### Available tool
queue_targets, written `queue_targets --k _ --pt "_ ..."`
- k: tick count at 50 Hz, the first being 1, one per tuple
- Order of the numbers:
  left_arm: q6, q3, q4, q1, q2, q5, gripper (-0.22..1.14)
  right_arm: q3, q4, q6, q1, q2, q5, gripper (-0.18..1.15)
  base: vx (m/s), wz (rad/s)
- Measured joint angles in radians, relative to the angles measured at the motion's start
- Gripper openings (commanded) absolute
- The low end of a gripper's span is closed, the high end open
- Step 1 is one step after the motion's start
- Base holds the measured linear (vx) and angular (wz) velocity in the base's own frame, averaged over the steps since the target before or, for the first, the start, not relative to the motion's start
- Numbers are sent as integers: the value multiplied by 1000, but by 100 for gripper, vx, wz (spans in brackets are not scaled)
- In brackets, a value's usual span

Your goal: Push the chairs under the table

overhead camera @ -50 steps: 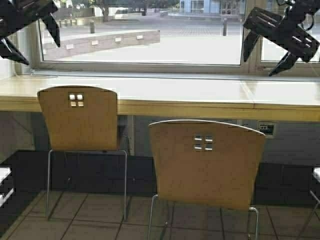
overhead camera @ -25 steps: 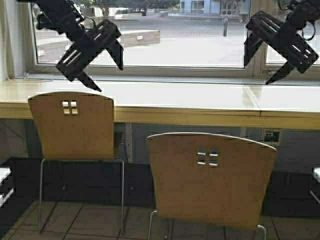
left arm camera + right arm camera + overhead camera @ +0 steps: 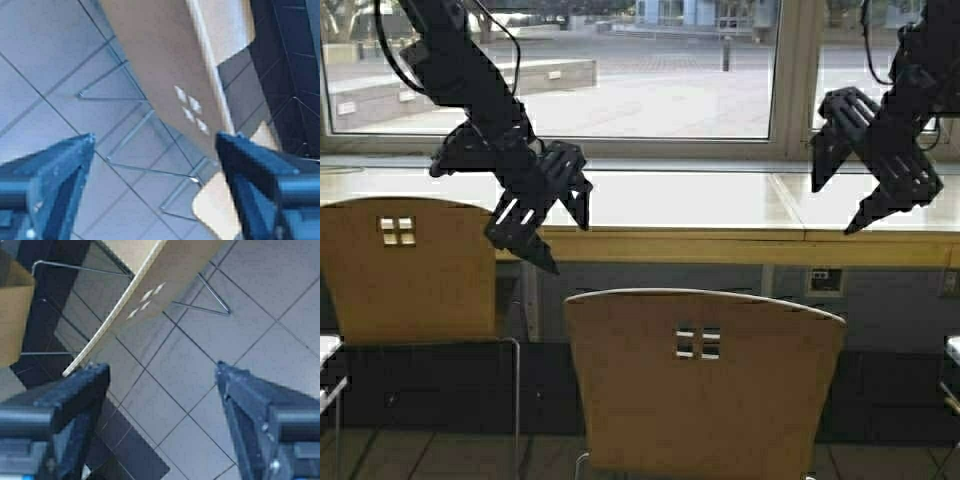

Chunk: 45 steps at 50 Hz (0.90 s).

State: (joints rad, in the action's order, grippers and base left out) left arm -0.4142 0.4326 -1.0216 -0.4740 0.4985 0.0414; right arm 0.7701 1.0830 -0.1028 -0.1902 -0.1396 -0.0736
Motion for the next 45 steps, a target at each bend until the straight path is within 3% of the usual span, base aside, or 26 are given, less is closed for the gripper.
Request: queue_targets --k 13,45 --pt "-86 -66 -84 -26 118 3 102 -95 57 0 -64 -161 0 97 13 -13" --pt "-133 -239 -109 -26 310 -3 102 -275 249 2 -95 -505 25 97 6 1"
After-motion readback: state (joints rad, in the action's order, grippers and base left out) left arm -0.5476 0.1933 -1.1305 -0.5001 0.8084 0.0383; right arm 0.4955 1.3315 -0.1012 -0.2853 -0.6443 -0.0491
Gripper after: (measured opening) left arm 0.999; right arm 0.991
